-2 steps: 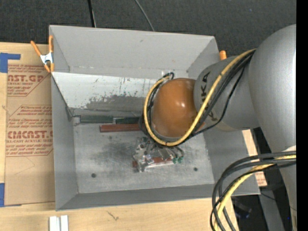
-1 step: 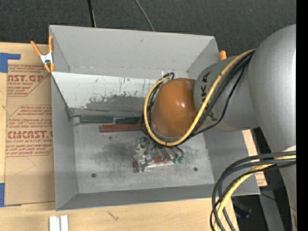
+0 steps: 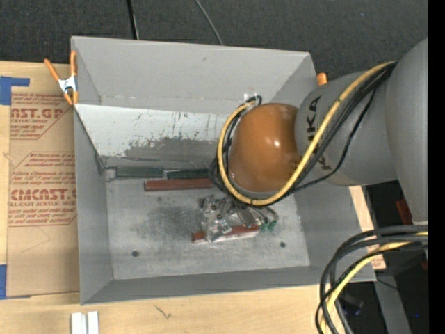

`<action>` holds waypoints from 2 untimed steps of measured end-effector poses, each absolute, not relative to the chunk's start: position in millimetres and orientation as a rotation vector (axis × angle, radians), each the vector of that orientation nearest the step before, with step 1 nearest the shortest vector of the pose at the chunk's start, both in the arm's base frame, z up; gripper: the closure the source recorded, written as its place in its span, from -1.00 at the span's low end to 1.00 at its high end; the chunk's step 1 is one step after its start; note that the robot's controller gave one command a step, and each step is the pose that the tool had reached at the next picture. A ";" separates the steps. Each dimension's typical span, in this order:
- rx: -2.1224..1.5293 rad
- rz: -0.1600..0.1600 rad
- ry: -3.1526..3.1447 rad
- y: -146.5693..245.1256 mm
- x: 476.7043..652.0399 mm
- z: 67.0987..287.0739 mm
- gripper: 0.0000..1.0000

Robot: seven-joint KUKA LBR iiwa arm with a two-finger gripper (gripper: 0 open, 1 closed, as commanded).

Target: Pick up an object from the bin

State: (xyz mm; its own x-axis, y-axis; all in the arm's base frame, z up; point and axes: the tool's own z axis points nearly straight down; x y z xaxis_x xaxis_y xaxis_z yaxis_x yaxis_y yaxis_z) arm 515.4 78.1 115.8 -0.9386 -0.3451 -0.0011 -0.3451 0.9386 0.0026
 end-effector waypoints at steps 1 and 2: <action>-0.553 0.002 3.089 87.7 521.6 210.8 -1.00; -0.553 0.002 3.090 87.7 521.4 210.5 -1.00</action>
Offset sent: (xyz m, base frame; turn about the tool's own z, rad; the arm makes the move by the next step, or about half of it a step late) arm 0.0000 0.0000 0.0000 0.0000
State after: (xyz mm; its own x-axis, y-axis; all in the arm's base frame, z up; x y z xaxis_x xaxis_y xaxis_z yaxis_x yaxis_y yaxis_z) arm 521.4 87.7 210.5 -0.9379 -0.3470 -0.0023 -0.3470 0.9379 0.0010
